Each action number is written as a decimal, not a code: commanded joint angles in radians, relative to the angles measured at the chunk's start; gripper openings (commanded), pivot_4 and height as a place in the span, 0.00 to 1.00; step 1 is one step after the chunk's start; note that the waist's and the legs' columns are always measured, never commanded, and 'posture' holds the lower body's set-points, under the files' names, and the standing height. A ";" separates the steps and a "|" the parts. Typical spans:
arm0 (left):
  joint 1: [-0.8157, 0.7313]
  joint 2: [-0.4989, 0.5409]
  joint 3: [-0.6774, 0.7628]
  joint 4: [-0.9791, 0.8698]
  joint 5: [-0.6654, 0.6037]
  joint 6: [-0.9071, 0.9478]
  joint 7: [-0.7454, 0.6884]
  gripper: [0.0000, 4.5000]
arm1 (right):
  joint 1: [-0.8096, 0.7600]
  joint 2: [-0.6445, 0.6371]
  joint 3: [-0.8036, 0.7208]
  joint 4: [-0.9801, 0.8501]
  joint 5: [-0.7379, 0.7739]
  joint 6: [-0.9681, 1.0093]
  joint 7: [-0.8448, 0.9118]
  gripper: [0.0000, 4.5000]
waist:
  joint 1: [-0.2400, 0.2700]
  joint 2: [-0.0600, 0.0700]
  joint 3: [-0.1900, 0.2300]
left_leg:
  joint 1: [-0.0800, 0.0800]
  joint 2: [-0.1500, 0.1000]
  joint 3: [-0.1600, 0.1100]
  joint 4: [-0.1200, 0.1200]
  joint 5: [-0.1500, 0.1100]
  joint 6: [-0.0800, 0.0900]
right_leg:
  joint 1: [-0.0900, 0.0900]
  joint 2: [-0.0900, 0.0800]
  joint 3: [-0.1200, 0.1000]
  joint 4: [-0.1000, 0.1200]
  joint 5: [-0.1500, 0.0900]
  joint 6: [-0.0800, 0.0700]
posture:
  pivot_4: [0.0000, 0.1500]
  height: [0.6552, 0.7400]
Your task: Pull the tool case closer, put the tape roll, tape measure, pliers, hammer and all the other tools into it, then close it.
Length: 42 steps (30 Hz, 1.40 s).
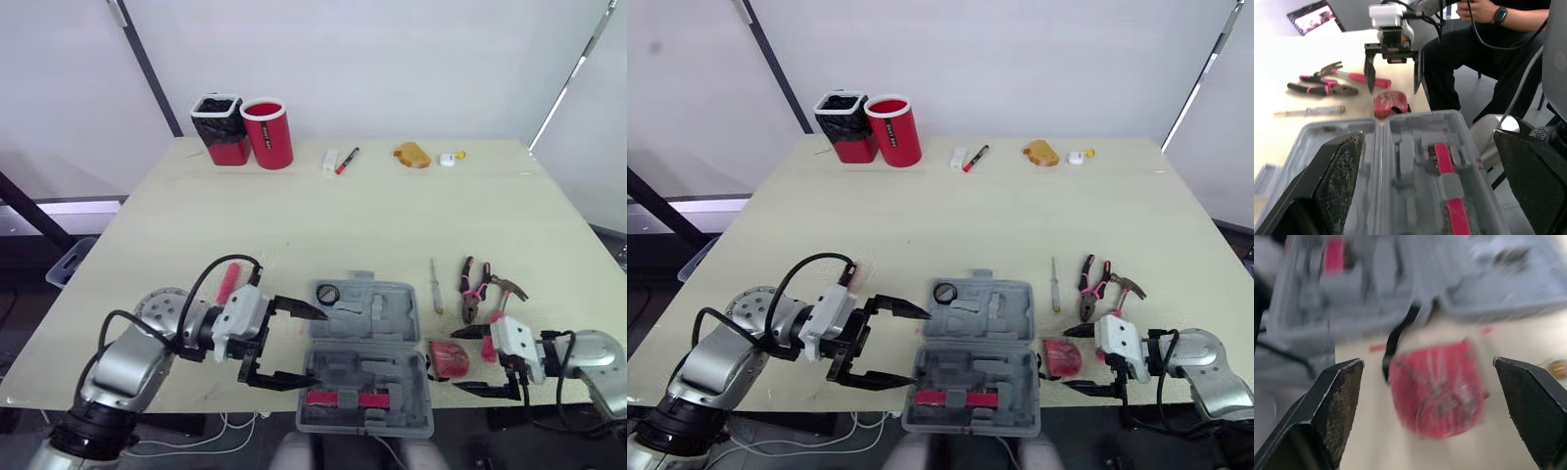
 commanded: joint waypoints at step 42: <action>0.160 0.007 0.251 0.015 -0.191 0.014 -0.064 1.00 | -0.081 -0.069 -0.039 -0.075 0.000 0.192 -0.003 0.65 | -0.001 0.002 0.001 | 0.001 0.000 -0.001 0.000 0.000 0.000 | 0.000 -0.001 0.001 0.001 0.000 0.000 | 1.00 1.00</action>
